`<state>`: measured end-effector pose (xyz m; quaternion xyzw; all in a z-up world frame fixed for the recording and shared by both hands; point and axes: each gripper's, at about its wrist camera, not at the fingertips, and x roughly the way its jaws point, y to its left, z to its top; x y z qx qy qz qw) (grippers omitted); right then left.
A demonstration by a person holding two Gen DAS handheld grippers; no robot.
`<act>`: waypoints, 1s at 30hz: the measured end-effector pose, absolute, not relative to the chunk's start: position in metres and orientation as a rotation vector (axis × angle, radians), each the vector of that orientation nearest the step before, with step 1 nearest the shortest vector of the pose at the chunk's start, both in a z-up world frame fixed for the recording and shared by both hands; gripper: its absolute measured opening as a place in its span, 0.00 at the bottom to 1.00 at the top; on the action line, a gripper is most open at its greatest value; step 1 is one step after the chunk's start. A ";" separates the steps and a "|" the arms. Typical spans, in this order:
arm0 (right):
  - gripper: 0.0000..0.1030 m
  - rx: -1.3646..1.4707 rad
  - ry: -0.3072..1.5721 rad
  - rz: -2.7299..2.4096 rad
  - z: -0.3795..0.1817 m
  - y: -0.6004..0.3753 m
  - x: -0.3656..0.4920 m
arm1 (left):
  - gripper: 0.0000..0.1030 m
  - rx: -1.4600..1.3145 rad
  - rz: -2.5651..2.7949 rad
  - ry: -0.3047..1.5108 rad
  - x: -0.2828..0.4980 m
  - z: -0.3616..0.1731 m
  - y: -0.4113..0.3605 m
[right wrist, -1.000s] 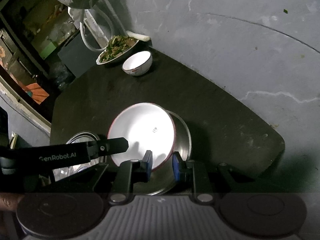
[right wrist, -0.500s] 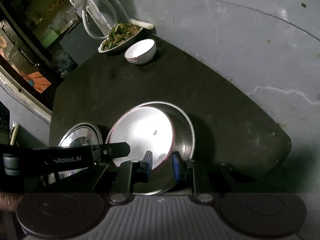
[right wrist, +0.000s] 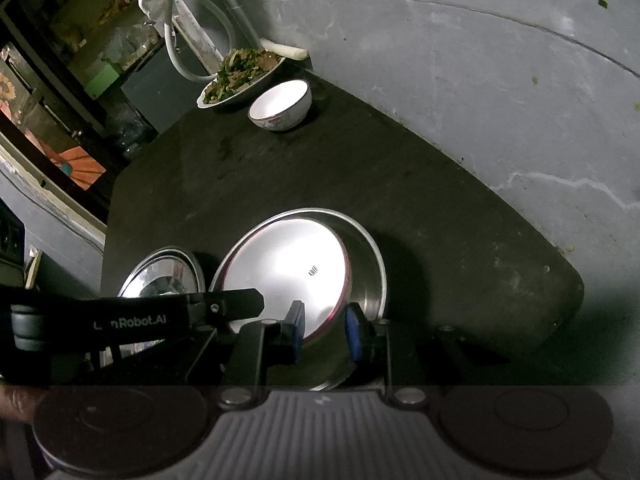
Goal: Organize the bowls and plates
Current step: 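Carry the white bowl with both tools and lower it into the steel bowl, then open both tools and withdraw from the nested bowls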
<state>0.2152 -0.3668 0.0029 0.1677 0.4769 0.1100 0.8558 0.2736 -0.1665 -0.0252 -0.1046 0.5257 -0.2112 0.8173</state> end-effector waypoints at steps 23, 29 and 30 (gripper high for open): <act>0.42 0.371 0.968 0.223 0.013 -0.374 0.215 | 0.63 -0.246 -0.444 1.040 0.271 0.003 -0.151; 0.68 0.346 0.920 0.218 0.023 -0.374 0.212 | 0.92 -0.316 -0.411 0.978 0.281 0.014 -0.126; 0.70 0.335 0.912 0.208 0.024 -0.374 0.212 | 0.96 -0.321 -0.395 0.968 0.282 0.015 -0.122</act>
